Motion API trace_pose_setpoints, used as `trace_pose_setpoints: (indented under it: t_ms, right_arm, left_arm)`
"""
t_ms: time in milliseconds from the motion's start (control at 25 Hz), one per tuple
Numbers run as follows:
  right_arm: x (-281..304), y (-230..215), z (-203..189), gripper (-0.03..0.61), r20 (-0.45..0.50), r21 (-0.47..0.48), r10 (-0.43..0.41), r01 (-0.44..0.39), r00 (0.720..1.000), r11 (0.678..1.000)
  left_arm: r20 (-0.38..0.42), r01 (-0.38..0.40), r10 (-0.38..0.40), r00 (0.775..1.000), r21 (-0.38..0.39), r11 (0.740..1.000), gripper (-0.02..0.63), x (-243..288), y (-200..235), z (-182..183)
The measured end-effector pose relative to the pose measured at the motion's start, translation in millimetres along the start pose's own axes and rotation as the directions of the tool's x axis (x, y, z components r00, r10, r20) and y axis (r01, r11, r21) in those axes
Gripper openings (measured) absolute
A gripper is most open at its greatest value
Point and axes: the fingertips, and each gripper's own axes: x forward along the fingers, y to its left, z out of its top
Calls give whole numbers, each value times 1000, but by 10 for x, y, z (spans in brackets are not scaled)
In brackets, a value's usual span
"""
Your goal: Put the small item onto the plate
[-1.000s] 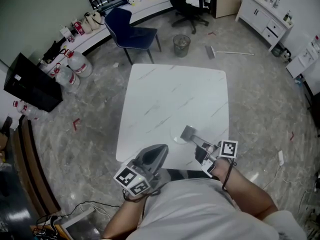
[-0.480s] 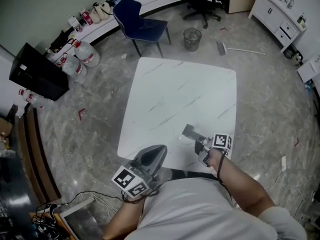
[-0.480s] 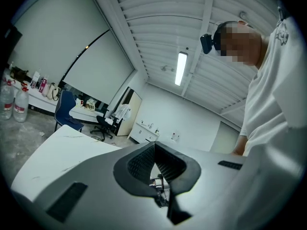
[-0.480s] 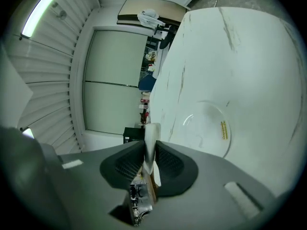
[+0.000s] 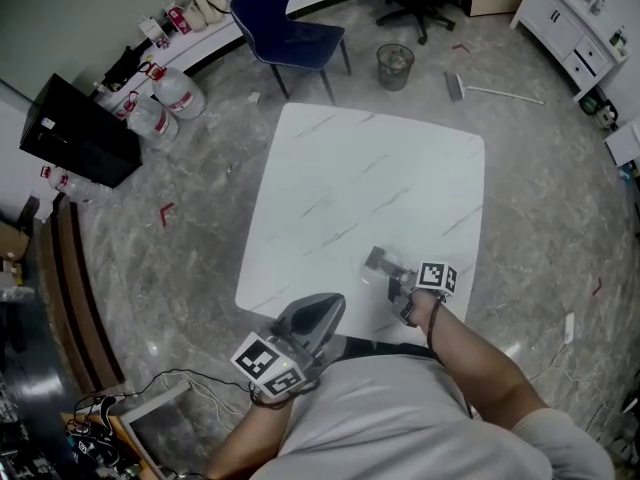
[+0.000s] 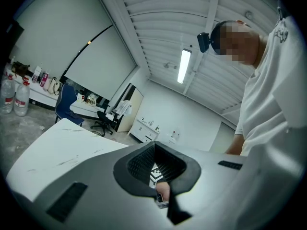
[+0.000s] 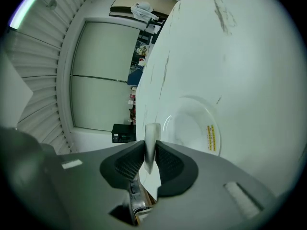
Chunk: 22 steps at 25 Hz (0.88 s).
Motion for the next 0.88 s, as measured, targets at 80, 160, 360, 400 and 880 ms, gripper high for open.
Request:
trace_pose_setpoints:
  t_ms: [80, 160, 360, 400, 880]
  right_arm:
    - [55, -39, 17, 74, -2, 1, -11, 11, 1000, 1000]
    - [81, -70, 34, 75, -8, -1, -30, 30, 1000, 1000]
    - [131, -155, 79, 75, -1, -14, -90, 90, 996, 996]
    - [142, -149, 79, 75, -1, -14, -94, 94, 996, 995]
    - [129, -201, 26, 176, -1, -84, -185, 184, 983, 979]
  left_arm:
    - [-3, -3, 3, 1000, -8, 1000, 5, 10, 19, -27]
    - [-6, -5, 5, 1000, -12, 1000, 5, 26, 27, -33]
    - [-12, -8, 7, 1000, -17, 1000, 5, 20, 57, -47]
    - [-12, -6, 6, 1000, -20, 1000, 5, 20, 53, -46]
    - [-5, 23, -23, 1000, -24, 999, 5, -83, 23, -48]
